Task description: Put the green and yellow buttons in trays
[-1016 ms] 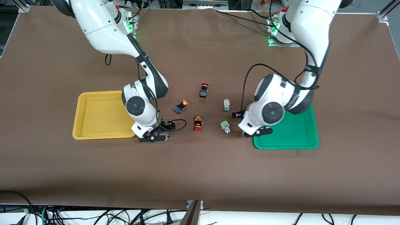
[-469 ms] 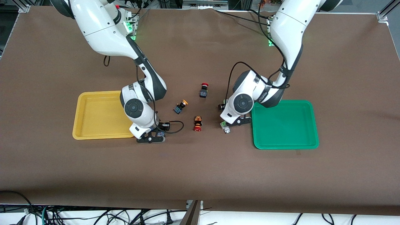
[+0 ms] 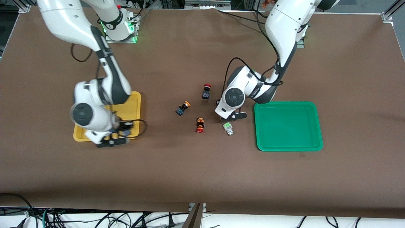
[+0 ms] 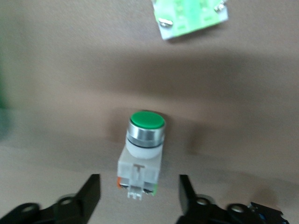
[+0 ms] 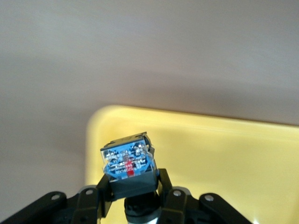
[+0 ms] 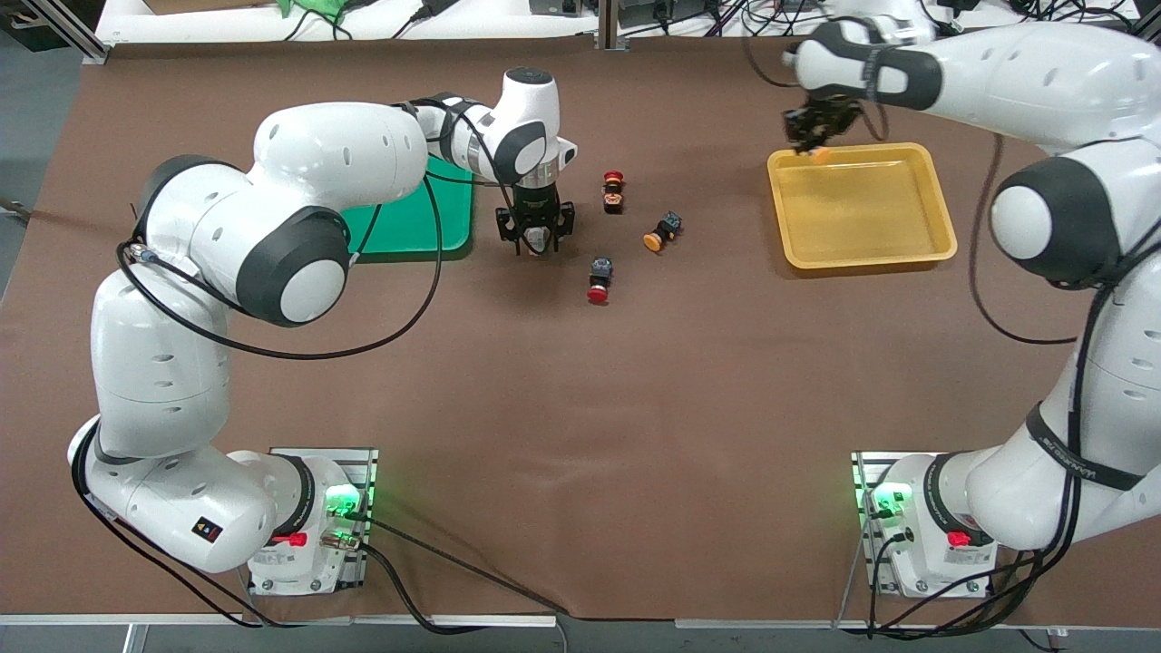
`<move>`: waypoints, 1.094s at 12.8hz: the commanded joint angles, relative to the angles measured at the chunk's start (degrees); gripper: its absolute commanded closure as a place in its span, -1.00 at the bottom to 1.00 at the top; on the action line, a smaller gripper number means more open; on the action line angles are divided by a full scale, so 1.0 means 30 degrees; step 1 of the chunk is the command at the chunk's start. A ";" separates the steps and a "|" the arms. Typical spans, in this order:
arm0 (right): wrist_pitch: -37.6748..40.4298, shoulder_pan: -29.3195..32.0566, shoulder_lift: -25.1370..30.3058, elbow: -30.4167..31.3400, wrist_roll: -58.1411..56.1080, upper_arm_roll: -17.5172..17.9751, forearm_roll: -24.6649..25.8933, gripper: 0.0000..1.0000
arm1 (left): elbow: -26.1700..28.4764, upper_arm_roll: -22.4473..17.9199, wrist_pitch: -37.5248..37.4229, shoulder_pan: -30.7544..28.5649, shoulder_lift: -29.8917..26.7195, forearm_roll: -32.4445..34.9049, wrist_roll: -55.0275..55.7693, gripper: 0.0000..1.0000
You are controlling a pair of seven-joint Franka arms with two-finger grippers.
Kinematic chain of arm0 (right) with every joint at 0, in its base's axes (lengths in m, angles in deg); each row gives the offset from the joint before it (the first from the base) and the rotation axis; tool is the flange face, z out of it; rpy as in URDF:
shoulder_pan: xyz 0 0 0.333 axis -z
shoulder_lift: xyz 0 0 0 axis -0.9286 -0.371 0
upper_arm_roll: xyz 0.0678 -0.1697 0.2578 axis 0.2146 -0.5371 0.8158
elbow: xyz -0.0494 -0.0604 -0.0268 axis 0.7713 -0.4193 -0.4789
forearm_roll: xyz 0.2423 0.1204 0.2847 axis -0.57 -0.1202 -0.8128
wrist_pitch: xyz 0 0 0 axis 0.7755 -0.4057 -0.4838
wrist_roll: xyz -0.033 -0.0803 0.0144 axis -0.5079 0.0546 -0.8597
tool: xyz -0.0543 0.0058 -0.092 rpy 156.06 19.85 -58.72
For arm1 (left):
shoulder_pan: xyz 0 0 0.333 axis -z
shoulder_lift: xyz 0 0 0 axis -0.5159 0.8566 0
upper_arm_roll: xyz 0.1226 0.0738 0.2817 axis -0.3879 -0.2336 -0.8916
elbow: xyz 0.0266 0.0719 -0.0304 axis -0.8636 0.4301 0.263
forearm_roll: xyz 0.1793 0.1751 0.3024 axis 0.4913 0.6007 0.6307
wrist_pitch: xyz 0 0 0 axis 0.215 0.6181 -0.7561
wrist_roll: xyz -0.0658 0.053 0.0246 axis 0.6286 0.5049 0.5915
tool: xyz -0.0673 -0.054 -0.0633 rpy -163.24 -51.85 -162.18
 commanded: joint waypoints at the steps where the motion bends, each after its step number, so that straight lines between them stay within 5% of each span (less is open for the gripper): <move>1: -0.3846 -0.0095 0.2071 0.5993 -0.2807 -0.1924 -0.0291 1.00 | 0.0177 -0.0303 0.0359 0.0025 -0.0333 -0.0165 -0.0153 0.43; 2: -0.5225 -0.0094 0.2393 0.7576 -0.2932 -0.2106 -0.0292 0.95 | 0.0176 -0.0332 0.0534 -0.0005 -0.0333 -0.0135 -0.0184 0.51; 4: -0.5303 0.0080 0.2921 0.8267 -0.2700 -0.2137 -0.0321 -0.33 | 0.0176 -0.0333 0.0887 -0.0005 -0.0333 -0.0135 -0.0097 1.00; 8: 0.2016 -0.0619 0.2839 0.2801 0.3315 -0.0678 -0.1551 -0.48 | 0.0118 -0.0450 -0.0248 -0.2047 -0.1383 -0.0106 -0.3301 1.00; 11: 0.1067 -0.1964 0.1377 0.1561 0.9558 0.0936 -0.3475 -0.58 | 0.0205 -0.0450 -0.1864 -0.4890 -0.2353 -0.0106 -0.8811 1.00; 14: -0.1919 -0.4714 -0.0206 0.1499 1.4540 0.1115 -0.6174 -0.58 | 0.0323 -0.0509 -0.1896 -0.5774 -0.2296 0.0853 -1.0549 1.00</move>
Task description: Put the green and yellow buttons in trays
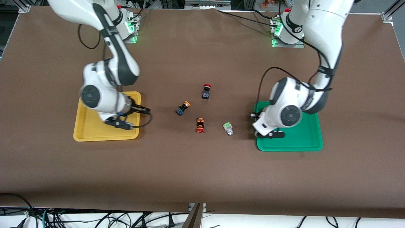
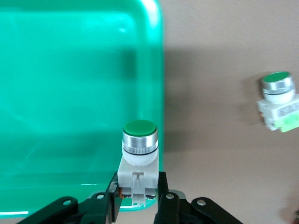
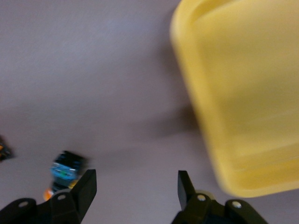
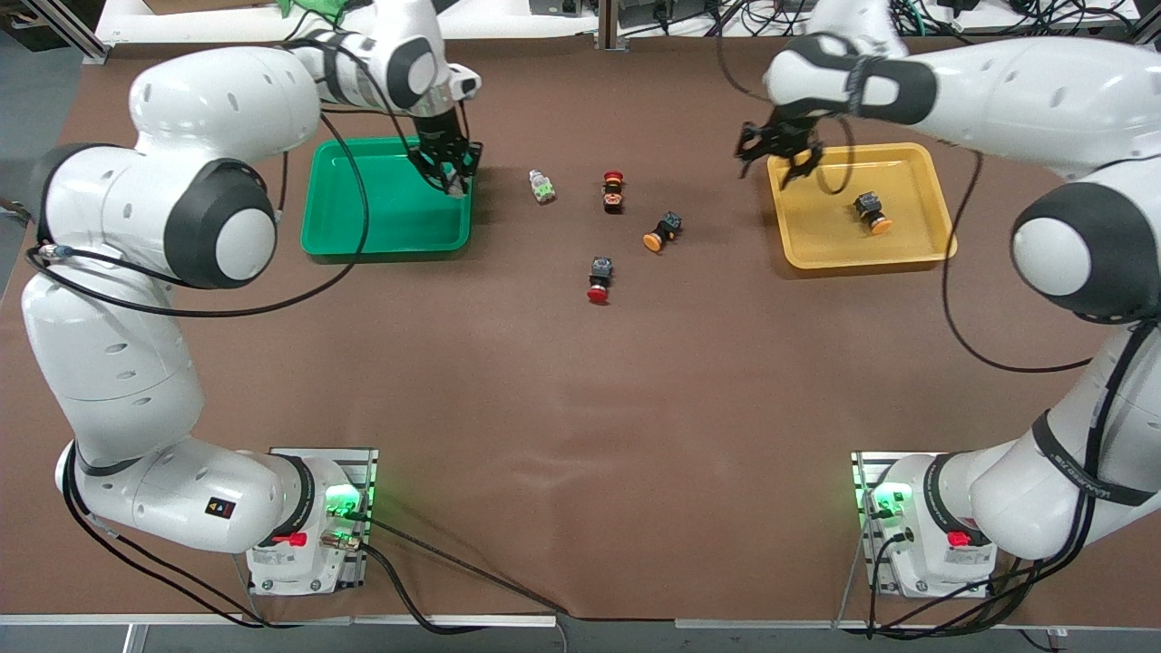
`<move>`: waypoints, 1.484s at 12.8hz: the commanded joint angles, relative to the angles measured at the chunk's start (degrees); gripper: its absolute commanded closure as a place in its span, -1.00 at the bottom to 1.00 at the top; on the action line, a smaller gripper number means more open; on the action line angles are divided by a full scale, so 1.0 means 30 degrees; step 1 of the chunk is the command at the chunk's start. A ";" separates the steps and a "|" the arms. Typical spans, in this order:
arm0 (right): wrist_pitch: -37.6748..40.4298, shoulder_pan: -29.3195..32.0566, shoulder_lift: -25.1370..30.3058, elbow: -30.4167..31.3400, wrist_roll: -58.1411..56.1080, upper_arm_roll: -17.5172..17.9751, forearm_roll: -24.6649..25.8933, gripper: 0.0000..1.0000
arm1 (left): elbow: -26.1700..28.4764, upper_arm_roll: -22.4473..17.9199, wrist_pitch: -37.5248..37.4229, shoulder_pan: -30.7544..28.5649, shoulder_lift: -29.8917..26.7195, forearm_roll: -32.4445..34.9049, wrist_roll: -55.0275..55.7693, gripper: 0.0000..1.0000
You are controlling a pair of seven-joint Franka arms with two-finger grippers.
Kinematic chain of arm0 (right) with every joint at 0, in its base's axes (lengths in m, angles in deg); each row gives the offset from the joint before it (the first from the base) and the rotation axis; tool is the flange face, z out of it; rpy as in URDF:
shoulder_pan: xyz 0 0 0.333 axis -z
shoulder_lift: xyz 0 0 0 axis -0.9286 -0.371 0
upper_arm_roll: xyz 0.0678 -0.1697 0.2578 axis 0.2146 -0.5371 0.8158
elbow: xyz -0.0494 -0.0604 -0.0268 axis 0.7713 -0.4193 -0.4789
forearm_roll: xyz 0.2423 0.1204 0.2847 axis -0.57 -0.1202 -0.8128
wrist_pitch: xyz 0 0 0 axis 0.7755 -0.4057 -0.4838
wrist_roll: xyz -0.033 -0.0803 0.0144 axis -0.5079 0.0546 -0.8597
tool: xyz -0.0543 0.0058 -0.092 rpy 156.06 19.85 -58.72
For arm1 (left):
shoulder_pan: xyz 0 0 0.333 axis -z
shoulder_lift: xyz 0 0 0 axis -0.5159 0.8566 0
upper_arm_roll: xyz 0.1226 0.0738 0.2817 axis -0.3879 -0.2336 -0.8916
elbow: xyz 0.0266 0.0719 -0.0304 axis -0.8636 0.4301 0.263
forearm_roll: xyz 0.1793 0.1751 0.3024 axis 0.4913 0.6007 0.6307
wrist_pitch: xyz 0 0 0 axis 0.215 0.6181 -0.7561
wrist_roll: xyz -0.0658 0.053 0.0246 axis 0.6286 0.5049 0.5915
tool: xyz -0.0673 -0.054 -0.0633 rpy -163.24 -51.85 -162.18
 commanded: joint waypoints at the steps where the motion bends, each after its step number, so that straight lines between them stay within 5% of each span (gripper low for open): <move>1: -0.2229 -0.2052 -0.1893 -0.0669 0.3796 -0.0127 -0.1884 -0.58 | 0.0594 0.0165 -0.0005 -0.0351 -0.0251 0.1536 -0.1729 1.00; 4: -0.4225 -0.3579 -0.2950 -0.0698 0.6319 -0.0127 -0.2622 -0.58 | 0.2198 0.0194 0.0228 -0.1142 -0.0861 0.1779 -0.2788 1.00; 7: -0.5166 -0.4400 -0.3420 -0.0640 0.7234 -0.0098 -0.2768 -0.58 | 0.4984 0.0165 0.4055 -0.1467 -0.1451 0.1779 -0.2937 0.89; 9: -0.5607 -0.4871 -0.3771 -0.0639 0.7498 -0.0098 -0.2857 -0.56 | 0.4698 0.0223 0.4273 -0.1730 -0.1596 0.1634 -0.2558 -0.99; 11: -0.5463 -0.4814 -0.3598 -0.0727 0.7296 -0.0127 -0.2828 -0.57 | 0.3327 0.0661 0.3836 -0.1761 -0.1978 0.0934 -0.1453 -1.00; 14: -0.5462 -0.4901 -0.3626 -0.0669 0.7528 -0.0127 -0.2828 -0.55 | 0.0778 0.1072 0.4154 -0.0244 -0.0433 -0.0330 0.5797 -1.00; 15: -0.5462 -0.4902 -0.3626 -0.0553 0.7413 -0.0127 -0.2828 -0.39 | -0.0042 0.1102 0.4706 0.0372 0.0212 -0.0330 0.7534 -1.00; 18: -0.5056 -0.4814 -0.3452 -0.0551 0.6565 -0.0331 -0.2595 0.99 | -0.2006 0.1103 0.6348 0.1983 0.2263 -0.0214 1.1497 -1.00; 19: -0.4066 -0.4756 -0.3160 -0.0639 0.5924 -0.0884 -0.2535 1.00 | -0.2709 0.1074 0.6614 0.2396 0.2849 -0.0184 1.2231 -1.00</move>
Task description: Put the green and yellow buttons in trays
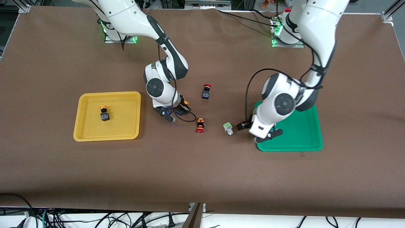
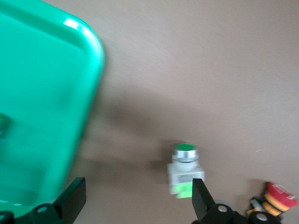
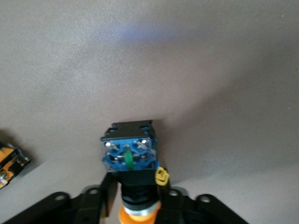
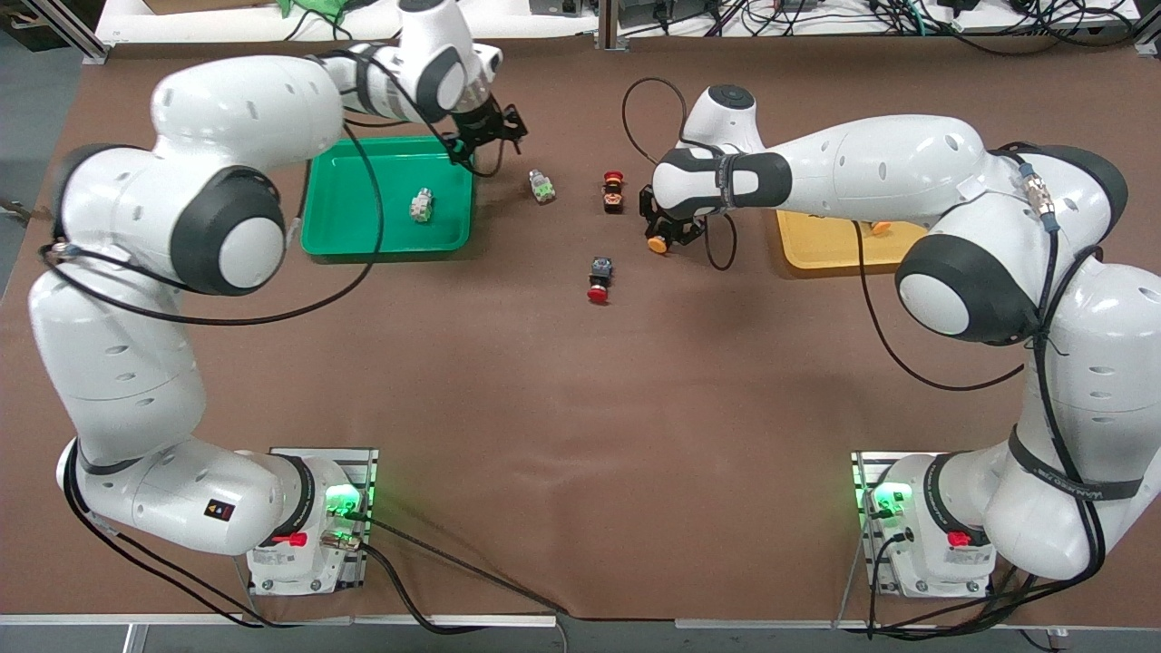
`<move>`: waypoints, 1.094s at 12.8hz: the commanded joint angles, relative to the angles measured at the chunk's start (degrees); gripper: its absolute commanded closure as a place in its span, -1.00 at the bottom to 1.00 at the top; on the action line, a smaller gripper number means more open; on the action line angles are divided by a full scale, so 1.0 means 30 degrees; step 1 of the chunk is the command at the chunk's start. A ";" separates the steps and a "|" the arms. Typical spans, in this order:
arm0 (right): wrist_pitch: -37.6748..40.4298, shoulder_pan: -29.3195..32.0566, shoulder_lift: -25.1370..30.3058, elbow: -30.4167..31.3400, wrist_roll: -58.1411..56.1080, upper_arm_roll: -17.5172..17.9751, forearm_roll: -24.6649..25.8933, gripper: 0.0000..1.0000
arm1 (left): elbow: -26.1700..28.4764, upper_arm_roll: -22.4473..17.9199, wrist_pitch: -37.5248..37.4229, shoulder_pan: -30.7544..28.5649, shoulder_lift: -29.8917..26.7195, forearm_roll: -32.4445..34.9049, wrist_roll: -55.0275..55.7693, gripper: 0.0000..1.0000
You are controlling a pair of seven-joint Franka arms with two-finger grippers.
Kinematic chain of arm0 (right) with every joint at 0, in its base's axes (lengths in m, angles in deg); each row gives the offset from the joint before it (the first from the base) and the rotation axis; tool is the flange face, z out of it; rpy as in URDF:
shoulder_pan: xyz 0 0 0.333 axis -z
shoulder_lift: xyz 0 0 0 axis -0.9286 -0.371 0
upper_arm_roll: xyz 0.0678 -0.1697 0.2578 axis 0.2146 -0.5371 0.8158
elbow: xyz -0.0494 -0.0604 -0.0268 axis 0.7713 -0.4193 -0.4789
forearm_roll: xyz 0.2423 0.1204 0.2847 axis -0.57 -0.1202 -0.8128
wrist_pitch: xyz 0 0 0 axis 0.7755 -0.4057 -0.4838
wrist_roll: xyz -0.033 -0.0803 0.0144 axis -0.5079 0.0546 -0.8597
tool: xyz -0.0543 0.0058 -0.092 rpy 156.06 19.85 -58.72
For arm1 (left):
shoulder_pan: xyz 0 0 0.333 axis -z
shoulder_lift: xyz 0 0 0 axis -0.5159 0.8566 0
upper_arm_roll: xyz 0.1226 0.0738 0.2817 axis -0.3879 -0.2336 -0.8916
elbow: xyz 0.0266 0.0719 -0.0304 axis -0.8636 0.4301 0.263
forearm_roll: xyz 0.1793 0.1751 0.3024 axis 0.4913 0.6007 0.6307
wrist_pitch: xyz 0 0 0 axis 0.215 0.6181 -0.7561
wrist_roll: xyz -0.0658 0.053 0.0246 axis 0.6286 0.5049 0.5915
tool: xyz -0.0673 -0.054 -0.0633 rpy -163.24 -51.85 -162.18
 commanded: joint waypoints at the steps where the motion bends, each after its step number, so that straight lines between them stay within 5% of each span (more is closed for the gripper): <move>1: 0.2451 -0.0049 0.0793 -0.0276 -0.2165 -0.1492 -0.0046 1.00 | -0.2828 -0.0210 0.0285 0.1104 0.2287 -0.0161 0.2075 -1.00; 5: 0.8695 -0.0049 0.2379 -0.0336 -1.0244 -0.6323 0.0682 1.00 | -0.3098 -0.0210 0.0605 0.1780 0.3169 0.2413 0.3657 -1.00; 8: 0.7630 0.0010 0.1797 0.0539 -1.3097 -0.7707 0.1683 1.00 | -0.2923 -0.0210 0.1076 0.2338 0.3699 0.4198 0.5329 -1.00; 10: 0.5495 0.0010 0.1475 0.1913 -1.3688 -0.7827 0.1683 1.00 | -0.2893 -0.0210 0.1076 0.2397 0.3670 0.4380 0.5828 -0.03; 12: 0.4429 0.0126 0.1384 0.2476 -1.4509 -0.7828 0.1595 0.21 | -0.2776 -0.0152 0.0960 0.2542 0.3466 0.4177 0.5919 0.81; 13: 0.4544 0.0127 0.1558 0.2419 -1.4540 -0.7886 0.1595 -0.33 | -0.2718 0.0196 0.0814 0.2485 0.3378 0.4147 0.6209 1.00; 14: 0.5212 0.0127 0.2024 0.2302 -1.4453 -0.8147 0.1595 -0.62 | -0.2601 0.0345 0.0755 0.2224 0.3116 0.4146 0.6241 1.00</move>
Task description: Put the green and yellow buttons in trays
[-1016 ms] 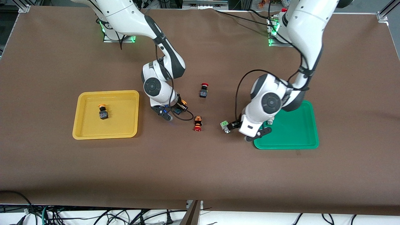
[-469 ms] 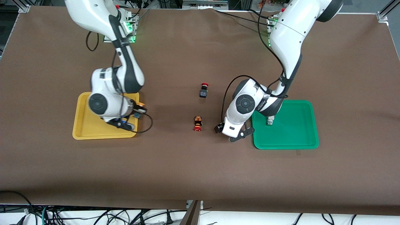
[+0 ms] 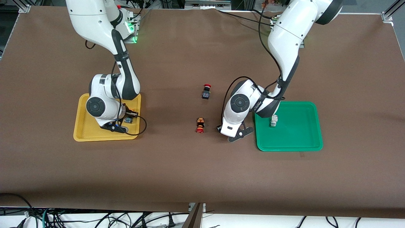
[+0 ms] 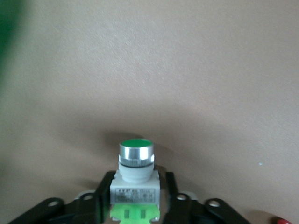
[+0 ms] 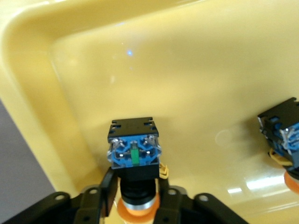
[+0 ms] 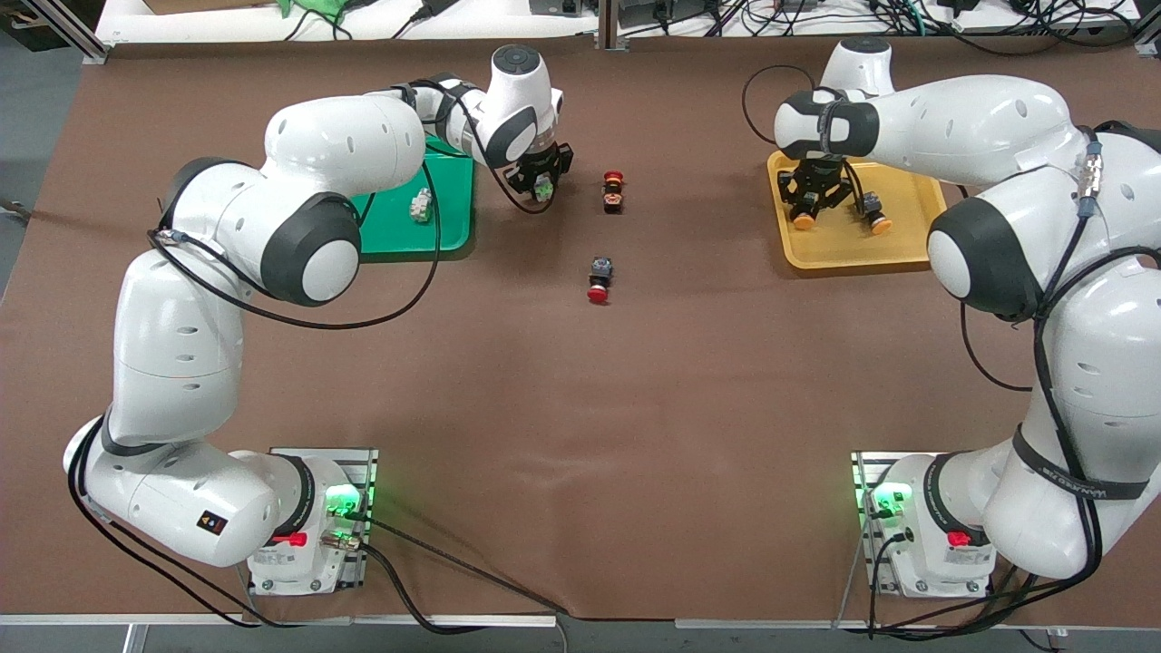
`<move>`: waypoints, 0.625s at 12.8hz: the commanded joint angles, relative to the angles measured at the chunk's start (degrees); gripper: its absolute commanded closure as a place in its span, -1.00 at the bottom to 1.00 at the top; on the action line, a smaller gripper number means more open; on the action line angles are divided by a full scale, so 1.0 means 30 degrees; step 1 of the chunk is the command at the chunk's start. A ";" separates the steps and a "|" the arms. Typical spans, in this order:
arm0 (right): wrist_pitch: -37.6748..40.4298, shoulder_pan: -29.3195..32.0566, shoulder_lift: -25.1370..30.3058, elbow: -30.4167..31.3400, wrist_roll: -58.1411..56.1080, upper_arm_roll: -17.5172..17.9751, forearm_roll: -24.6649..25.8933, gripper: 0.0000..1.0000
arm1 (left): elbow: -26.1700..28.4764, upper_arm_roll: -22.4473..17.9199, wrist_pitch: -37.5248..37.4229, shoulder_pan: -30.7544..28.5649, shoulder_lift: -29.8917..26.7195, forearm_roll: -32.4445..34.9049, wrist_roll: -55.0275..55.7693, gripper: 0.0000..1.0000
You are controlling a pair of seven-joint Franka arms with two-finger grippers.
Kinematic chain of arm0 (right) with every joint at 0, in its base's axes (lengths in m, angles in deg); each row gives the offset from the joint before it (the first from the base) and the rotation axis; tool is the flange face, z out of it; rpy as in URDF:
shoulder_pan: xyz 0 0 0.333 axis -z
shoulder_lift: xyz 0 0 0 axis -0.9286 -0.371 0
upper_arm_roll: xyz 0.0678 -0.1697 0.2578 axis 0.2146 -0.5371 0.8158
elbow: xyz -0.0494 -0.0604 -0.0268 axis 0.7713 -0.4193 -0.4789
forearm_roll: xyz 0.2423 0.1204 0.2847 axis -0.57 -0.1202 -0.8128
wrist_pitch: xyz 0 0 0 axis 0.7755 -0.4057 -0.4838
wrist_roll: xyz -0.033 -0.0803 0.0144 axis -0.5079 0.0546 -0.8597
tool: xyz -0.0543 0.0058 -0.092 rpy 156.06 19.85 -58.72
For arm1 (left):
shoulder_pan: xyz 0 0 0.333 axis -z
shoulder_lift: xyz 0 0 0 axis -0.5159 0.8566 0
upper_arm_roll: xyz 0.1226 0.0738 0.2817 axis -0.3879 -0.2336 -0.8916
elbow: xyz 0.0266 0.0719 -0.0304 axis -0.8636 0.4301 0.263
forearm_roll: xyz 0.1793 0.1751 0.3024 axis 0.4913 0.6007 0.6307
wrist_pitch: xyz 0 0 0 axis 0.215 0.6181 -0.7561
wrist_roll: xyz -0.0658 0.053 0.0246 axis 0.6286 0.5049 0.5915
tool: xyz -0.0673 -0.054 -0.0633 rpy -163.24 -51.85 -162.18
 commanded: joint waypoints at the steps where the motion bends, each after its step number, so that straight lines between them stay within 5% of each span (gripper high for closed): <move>1: 0.1633 -0.0134 0.1870 -0.0088 -0.0119 -0.0454 0.0157 -0.86 | 0.0188 0.0203 -0.0678 -0.0351 -0.0871 0.0448 0.0290 1.00; 5: 0.4420 -0.0164 0.5823 -0.0561 0.0000 -0.0892 0.0331 -0.98 | 0.2205 0.0175 -0.4159 -0.3421 -0.4498 -0.0894 -1.0025 1.00; 8: 0.6179 -0.0164 0.8489 -0.0619 0.0087 -0.1276 0.1818 -0.98 | 0.5046 -0.0468 -0.4432 -0.6087 -0.6962 -0.0957 -1.8059 1.00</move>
